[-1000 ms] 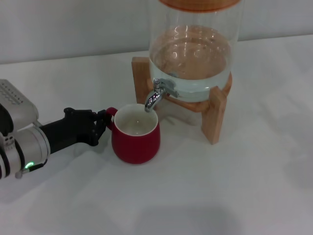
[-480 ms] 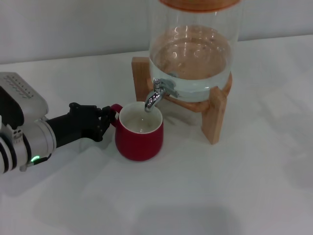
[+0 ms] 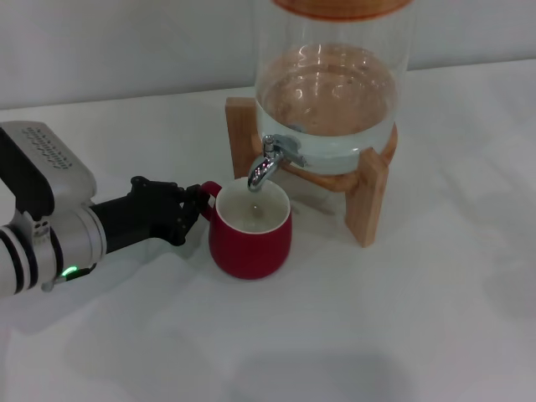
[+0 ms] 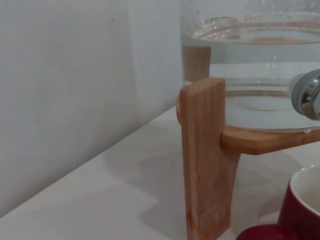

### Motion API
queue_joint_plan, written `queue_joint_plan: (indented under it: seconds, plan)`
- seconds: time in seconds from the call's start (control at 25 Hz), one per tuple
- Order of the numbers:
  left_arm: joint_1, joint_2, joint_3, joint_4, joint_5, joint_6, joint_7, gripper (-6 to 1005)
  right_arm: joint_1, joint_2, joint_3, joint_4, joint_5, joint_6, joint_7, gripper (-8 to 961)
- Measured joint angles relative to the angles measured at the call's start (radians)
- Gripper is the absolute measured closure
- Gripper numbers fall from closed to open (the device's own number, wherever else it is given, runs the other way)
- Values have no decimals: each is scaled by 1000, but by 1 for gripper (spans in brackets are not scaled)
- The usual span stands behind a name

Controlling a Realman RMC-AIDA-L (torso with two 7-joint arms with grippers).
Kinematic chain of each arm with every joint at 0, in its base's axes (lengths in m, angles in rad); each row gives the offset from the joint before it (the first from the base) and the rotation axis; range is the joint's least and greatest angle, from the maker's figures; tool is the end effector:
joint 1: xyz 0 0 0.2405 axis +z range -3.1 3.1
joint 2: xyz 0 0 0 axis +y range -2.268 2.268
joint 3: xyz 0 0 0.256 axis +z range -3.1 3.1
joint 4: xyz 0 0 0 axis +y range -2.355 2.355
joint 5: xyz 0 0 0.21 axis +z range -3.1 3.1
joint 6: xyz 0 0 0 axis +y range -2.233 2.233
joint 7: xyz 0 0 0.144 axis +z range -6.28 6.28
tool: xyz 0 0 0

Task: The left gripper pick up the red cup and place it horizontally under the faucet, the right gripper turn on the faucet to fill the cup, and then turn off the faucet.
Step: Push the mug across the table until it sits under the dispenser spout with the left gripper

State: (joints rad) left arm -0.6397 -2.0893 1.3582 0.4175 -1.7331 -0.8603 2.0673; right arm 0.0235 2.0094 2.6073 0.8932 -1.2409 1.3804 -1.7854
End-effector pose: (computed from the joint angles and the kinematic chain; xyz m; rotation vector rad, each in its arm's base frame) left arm -0.2419 0.3781 -0.0864 -2.5809 -0.3909 -0.3791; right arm 0.3779 0.2328 0.1885 -1.6296 0.6523 0.8905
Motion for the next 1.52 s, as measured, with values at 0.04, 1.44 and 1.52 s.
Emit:
queue_joint_plan:
  seconds: [0.04, 1.44, 1.52]
  plan:
    - [0, 0, 0, 0, 0, 0, 0, 843, 0, 0, 0, -1, 0, 0, 0, 231]
    - [30, -1, 1, 6, -116, -8, -1, 613, -8, 0, 2, 0, 3, 3, 0, 231]
    - [32, 0, 1, 6, -116, -8, -1, 609, -8, 0, 2, 0, 3, 3, 0, 231]
